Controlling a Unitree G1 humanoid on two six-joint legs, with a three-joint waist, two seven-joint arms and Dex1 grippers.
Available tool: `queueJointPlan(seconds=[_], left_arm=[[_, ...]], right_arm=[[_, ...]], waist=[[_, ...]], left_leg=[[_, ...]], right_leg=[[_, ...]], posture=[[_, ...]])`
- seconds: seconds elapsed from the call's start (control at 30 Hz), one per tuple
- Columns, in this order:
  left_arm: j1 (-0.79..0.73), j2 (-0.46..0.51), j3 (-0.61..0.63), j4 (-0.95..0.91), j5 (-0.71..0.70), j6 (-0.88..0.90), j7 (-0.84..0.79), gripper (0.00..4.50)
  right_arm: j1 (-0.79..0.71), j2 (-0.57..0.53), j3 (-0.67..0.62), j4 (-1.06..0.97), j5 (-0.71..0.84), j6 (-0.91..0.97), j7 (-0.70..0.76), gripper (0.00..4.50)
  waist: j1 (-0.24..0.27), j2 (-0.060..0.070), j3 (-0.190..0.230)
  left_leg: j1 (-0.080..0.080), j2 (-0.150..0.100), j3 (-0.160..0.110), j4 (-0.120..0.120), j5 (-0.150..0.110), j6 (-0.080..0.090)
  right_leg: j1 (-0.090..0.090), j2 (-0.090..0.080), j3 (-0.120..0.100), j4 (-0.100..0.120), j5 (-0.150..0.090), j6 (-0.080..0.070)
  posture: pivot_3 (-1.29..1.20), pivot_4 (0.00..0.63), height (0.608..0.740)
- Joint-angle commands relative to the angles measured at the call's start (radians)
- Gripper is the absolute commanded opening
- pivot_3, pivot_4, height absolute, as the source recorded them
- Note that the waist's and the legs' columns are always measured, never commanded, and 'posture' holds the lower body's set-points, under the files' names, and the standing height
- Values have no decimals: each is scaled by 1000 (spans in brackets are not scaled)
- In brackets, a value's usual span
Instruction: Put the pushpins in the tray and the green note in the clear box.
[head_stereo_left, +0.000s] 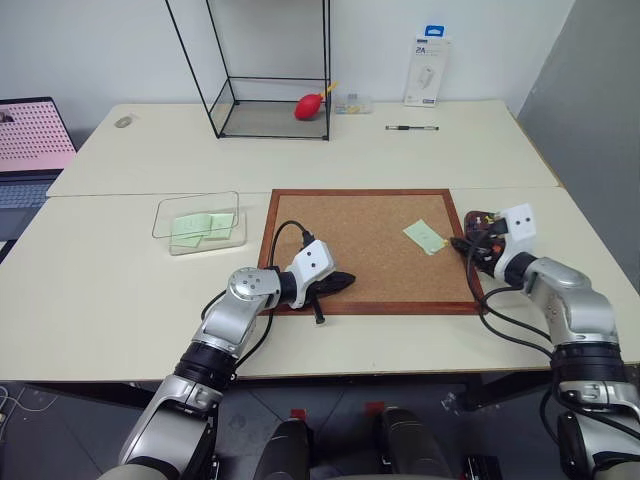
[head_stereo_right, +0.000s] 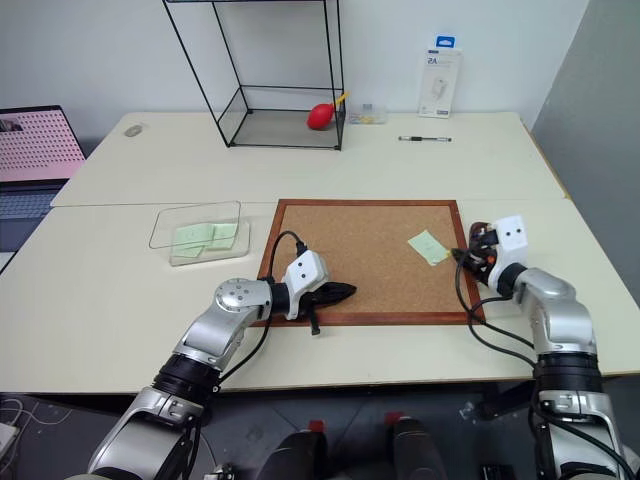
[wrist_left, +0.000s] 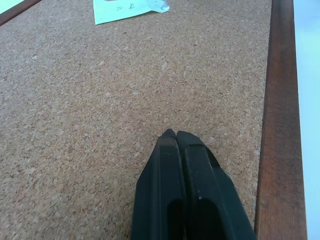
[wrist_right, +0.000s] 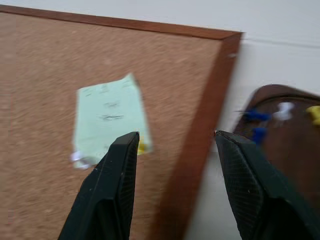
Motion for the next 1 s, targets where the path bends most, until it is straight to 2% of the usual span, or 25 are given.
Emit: queueJointPlan(seconds=[0.03,0.2,0.3,0.63,1.0], left_arm=[[27,15,-18,22,28,13,0,0],[27,15,-17,21,28,15,3,0],[26,15,-15,22,28,14,3,0],[26,16,-16,27,29,11,2,0],[22,19,-22,37,40,9,7,0]], right_arm=[[-19,23,7,-20,-3,-20,-19,2533],[-31,36,28,17,-29,-49,-27,2533],[-37,36,28,38,-39,-70,-37,2055],[-30,29,29,0,-28,-67,-16,38],[-11,30,0,-101,21,-24,0,4]], waist=[[0,0,0],[0,0,0],[0,0,0],[0,0,0],[0,0,0]], left_leg=[[0,0,0,0,0,0],[0,0,0,0,0,0],[0,0,0,0,0,0],[0,0,0,0,0,0],[0,0,0,0,0,0]], right_leg=[[0,0,0,0,0,0],[0,0,0,0,0,0],[0,0,0,0,0,0],[0,0,0,0,0,0],[0,0,0,0,0,0]], posture=[[0,150,740],[0,150,740],[0,150,740],[0,150,740],[0,150,740]])
